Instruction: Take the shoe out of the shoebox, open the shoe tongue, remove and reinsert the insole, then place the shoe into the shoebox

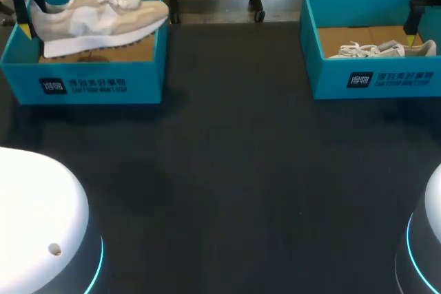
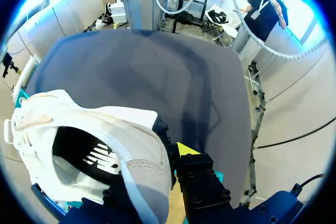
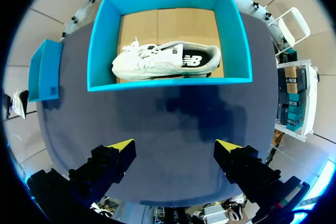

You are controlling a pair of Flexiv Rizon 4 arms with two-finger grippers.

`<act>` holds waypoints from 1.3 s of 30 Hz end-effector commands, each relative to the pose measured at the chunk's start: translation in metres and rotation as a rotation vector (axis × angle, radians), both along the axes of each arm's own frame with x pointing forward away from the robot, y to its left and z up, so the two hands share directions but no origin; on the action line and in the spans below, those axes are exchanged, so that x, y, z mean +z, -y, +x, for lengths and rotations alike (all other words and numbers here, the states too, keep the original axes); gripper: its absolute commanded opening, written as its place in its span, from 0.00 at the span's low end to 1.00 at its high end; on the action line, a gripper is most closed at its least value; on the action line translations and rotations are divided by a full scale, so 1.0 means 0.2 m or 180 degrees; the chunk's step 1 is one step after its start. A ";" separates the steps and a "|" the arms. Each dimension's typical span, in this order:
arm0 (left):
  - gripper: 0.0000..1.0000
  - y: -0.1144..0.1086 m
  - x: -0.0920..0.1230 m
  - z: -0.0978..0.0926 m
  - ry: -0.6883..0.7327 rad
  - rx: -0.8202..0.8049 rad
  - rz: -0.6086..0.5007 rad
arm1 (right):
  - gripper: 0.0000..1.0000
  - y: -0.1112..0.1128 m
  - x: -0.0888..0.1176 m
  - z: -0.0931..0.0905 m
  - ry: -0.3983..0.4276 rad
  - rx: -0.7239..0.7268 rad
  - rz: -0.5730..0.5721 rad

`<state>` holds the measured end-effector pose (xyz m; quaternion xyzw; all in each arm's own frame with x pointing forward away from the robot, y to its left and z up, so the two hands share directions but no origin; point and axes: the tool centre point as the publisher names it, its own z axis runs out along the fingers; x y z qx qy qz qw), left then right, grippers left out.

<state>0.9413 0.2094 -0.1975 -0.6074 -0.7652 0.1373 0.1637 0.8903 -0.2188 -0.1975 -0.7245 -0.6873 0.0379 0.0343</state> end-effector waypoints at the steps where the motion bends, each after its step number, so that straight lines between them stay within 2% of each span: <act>1: 0.00 0.09 0.07 -0.28 0.2239 -0.0183 0.0474 | 1.00 0.00 0.00 0.00 0.0004 0.0000 -0.0002; 9: 0.00 0.19 0.02 -0.38 0.2343 -0.0257 0.0498 | 1.00 0.00 0.00 0.00 0.0004 0.0000 -0.0002; 16: 0.00 0.30 -0.02 -0.51 0.2343 -0.0411 0.0514 | 1.00 0.00 0.00 0.00 0.0004 0.0000 -0.0002; 29: 0.00 0.48 -0.12 -0.75 0.2157 -0.0591 0.0481 | 1.00 0.00 0.00 0.00 0.0004 0.0000 -0.0002; 33: 0.00 0.54 -0.13 -0.84 0.1963 -0.0593 0.0434 | 1.00 0.00 0.00 0.00 0.0004 0.0000 -0.0002; 39: 0.00 0.54 -0.13 -0.84 0.1963 -0.0593 0.0434 | 1.00 0.00 0.00 0.00 0.0004 0.0000 -0.0002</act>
